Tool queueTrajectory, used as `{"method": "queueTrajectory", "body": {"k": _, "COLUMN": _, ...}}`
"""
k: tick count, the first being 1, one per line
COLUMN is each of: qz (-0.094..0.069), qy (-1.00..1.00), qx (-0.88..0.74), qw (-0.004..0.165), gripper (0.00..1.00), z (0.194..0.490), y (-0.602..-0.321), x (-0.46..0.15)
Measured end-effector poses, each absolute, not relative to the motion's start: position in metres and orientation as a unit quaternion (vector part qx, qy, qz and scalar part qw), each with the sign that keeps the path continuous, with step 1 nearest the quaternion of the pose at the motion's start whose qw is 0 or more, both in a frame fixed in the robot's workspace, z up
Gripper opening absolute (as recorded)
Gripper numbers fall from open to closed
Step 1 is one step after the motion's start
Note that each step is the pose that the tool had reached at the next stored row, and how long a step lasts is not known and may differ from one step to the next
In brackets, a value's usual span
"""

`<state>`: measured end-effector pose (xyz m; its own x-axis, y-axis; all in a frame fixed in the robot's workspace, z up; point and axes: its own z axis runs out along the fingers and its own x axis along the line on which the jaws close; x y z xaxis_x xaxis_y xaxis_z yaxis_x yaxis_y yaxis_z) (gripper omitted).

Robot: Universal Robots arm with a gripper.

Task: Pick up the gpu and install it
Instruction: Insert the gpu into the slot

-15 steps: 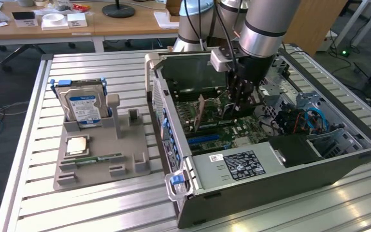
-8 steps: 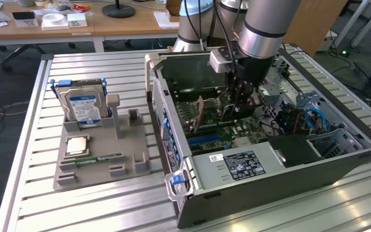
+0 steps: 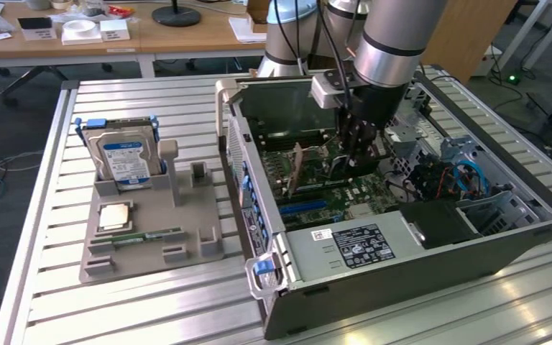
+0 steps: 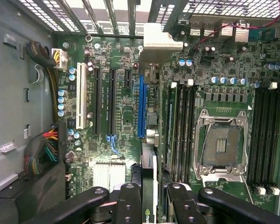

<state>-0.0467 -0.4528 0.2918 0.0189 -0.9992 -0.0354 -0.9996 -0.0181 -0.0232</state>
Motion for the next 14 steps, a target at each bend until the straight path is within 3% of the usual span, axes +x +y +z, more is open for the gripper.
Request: {"method": "queueTrajectory", "body": {"k": 14, "qz": 0.004, "qy": 0.700, "qx": -0.713, "qw": 0.021, "gripper": 0.26, "z": 0.291, "y": -0.453, "x": -0.058}}
